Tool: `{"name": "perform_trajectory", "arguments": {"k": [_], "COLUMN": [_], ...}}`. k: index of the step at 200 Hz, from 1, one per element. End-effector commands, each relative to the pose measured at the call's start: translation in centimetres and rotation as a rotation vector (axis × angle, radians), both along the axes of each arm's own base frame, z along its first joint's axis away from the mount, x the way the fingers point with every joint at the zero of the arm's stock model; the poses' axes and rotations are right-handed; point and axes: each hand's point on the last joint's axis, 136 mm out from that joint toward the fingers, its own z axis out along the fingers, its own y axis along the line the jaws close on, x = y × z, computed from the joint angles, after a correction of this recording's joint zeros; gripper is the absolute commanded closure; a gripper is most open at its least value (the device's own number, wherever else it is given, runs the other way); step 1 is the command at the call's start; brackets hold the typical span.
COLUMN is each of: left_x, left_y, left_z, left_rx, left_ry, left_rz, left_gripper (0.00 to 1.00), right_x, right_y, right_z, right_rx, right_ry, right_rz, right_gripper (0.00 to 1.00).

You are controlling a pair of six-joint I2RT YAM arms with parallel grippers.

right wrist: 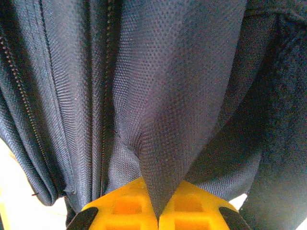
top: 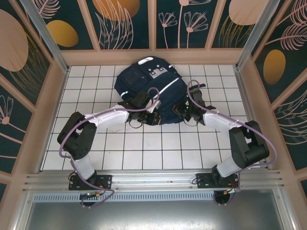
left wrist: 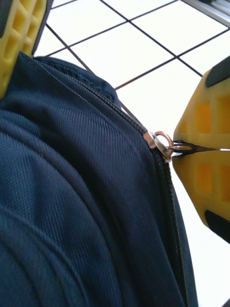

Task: Pack the student bag

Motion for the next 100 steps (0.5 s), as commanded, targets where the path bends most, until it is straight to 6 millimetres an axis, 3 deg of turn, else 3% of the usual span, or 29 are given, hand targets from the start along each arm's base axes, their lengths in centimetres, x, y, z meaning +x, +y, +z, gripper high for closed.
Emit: {"name": "perform_trajectory", "arguments": {"k": [1,36,100], "left_x": [-0.5,0.3,2.5], "left_y": [2.3,3.4,7.9], "left_z": [-0.6,-1.4,-4.5], "left_rx": [0.074,0.077,0.151], "left_ry": [0.035,0.053,0.096], "left_rz": [0.021,0.067,0.253], "left_gripper": [1.0,0.98,0.9], "right_x": [2.4,2.5,2.5], "right_y": [-3.2,-3.8,-5.1], "right_z": [2.2,2.1,1.8], "right_rx": [-0.084,-0.098,-0.1], "right_ry": [-0.097,-0.098,-0.1], "right_rz": [-0.096,-0.092,-0.1], "right_gripper": [1.0,1.0,1.0]}}
